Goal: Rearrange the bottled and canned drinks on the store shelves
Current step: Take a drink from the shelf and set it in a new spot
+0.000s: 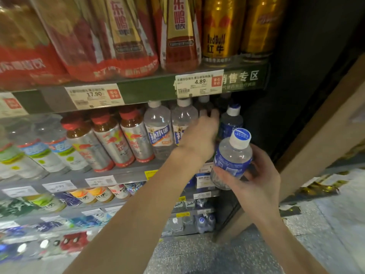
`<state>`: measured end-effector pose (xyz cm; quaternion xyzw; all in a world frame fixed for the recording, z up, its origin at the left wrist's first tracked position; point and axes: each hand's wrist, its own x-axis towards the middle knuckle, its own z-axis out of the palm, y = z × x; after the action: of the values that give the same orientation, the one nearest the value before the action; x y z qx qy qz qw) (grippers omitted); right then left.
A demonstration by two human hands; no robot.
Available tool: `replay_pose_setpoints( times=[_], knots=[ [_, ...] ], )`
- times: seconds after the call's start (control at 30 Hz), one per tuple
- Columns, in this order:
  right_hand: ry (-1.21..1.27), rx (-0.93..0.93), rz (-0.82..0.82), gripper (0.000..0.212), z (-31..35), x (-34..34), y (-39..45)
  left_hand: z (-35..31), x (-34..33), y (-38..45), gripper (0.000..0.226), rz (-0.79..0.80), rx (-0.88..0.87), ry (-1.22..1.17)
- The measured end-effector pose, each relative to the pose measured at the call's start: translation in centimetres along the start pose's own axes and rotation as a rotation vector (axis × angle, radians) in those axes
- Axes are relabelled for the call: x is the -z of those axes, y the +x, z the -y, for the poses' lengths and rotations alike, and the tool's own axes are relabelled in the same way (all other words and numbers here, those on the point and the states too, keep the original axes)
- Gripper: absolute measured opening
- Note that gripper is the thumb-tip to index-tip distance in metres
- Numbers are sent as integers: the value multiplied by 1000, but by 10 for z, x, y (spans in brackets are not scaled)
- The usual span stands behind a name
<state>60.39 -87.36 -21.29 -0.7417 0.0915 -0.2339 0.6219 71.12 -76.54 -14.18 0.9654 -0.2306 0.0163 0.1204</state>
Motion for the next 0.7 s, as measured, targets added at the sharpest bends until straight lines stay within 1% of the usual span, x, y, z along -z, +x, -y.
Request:
replay_pose_setpoints(
  times=[0.2,0.3,0.4,0.53,0.6,0.7],
  knots=[
    [20,59,-50,72,-3,0,-2,-2,-10,-15,73,-172,-51,-72],
    [8,110,-53,74,-5,3,-9,5,-19,-21,73,-256,-74,-238],
    [-28,161,-8,71,-2,8,-13,15,-27,-30,56,-355,-87,-375],
    [-18,169,-1,71,7,15,-16,23,-16,-44,61,-456,-27,-533],
    [12,157,-8,71,8,17,-15,29,-4,-53,60,-486,-32,-595],
    [45,129,-26,68,12,17,-12,38,6,-72,56,-471,-60,-637]
  ],
)
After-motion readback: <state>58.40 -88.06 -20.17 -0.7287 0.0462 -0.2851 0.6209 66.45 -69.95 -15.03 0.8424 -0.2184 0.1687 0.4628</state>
